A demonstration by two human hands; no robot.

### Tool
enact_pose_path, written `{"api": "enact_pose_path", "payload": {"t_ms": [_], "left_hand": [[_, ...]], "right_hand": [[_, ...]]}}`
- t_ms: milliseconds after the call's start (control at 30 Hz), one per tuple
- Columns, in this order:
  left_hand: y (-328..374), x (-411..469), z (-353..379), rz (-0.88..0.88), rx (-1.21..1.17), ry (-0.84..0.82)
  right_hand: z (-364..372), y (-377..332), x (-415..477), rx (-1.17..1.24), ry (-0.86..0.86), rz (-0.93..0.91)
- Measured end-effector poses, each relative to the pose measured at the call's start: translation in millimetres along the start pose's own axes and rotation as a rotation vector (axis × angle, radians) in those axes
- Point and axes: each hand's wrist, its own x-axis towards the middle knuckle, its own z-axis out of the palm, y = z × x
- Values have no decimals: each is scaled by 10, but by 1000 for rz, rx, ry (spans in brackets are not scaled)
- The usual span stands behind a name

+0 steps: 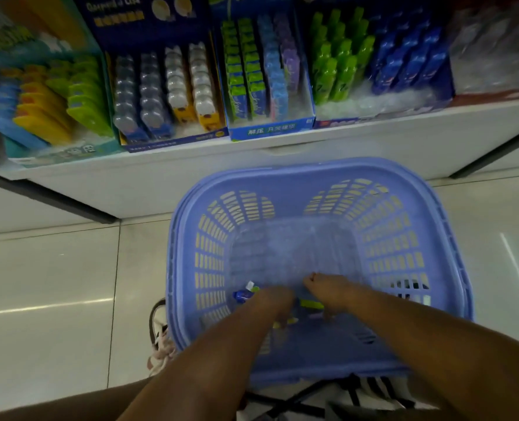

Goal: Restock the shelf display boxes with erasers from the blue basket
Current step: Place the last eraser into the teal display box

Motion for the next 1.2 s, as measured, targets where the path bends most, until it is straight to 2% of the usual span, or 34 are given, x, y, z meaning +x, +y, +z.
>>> {"api": "enact_pose_path", "payload": {"t_ms": [167, 267, 433, 533, 700, 800, 933, 1000, 1133, 1200], "left_hand": [[-48, 99, 13, 66, 61, -52], [-59, 119, 46, 105, -29, -79], [-52, 55, 38, 141, -136, 54], [-14, 78, 68, 94, -94, 26], [19, 169, 127, 43, -155, 31], [-5, 200, 181, -3, -212, 49], [-61, 185, 70, -67, -420, 73], [-92, 133, -57, -126, -590, 114], [-169, -142, -444, -150, -1190, 187], [-200, -379, -654, -65, -1548, 270]], "right_hand": [[147, 16, 151, -64, 75, -70], [177, 58, 157, -136, 71, -140], [169, 56, 145, -205, 88, -182], [103, 49, 147, -198, 63, -164], [48, 56, 102, -210, 29, -118], [35, 45, 75, -104, 35, -39], [-81, 49, 46, 137, 63, 78], [-178, 70, 17, 358, 74, 139], [-508, 57, -183, 1275, 97, 59], [-738, 13, -317, 1569, 137, -17]]}}
